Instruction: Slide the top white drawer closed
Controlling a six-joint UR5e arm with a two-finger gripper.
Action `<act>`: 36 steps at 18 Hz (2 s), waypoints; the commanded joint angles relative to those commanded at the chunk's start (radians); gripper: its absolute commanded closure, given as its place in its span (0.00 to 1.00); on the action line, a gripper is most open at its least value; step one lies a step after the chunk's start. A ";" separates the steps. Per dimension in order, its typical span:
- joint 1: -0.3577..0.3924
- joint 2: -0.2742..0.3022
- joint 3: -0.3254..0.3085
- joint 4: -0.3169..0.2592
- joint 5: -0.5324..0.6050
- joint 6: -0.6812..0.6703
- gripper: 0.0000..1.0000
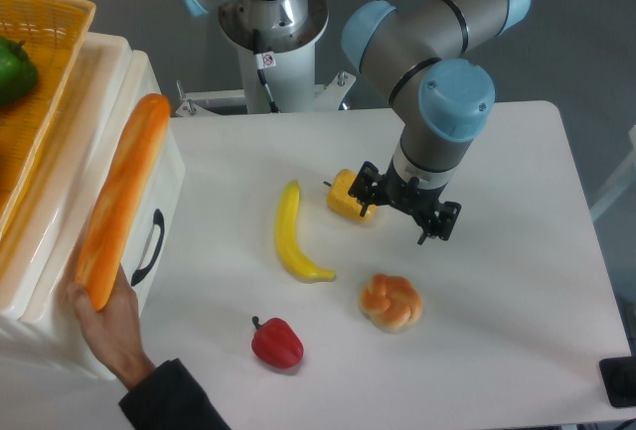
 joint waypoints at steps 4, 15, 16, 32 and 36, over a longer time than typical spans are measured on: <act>0.000 0.000 0.005 0.000 -0.009 -0.005 0.00; -0.006 -0.006 0.008 0.000 -0.011 -0.006 0.00; -0.006 -0.006 0.008 0.000 -0.012 -0.006 0.00; -0.008 -0.009 0.031 -0.031 -0.011 -0.009 0.00; -0.009 -0.009 0.032 -0.031 -0.012 -0.072 0.00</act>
